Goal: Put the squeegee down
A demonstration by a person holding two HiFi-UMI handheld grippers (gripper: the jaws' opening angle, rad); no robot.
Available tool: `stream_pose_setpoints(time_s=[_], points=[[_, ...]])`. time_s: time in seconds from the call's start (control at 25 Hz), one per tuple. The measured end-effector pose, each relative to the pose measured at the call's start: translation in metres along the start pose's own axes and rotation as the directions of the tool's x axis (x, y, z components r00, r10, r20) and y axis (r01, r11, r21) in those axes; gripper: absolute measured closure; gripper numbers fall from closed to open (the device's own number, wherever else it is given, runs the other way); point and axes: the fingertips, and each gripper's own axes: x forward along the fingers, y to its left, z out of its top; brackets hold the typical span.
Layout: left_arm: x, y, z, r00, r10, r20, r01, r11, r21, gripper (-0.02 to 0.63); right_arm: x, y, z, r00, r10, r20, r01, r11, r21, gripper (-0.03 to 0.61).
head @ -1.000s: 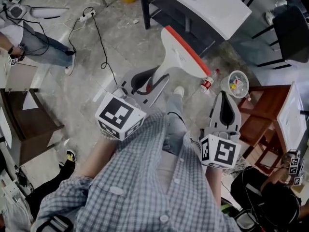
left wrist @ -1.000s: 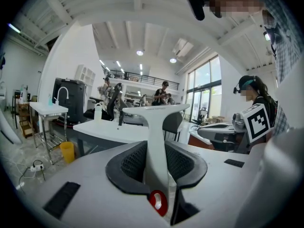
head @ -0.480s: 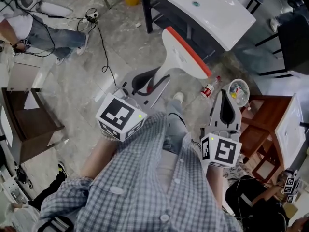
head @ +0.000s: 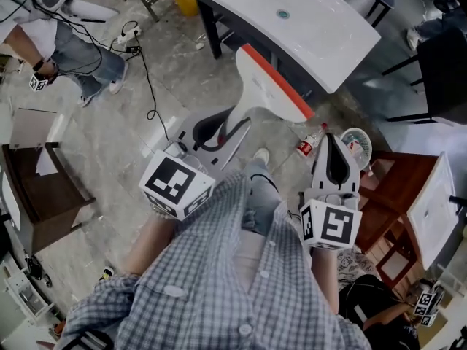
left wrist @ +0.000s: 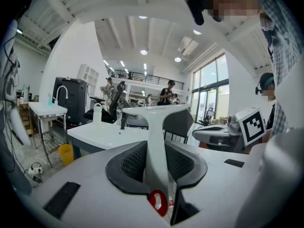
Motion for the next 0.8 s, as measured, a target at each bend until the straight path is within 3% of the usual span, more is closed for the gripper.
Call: stream_pose_setpoints(time_s=[0.8], points=[[0.111, 0.02, 0.033, 0.999, 0.055, 0.002, -0.055, 0.998, 0.017, 0.509, 0.075, -0.096, 0.004, 0.999, 0.042, 0.006, -0.042, 0.999, 0.002, 0.569]])
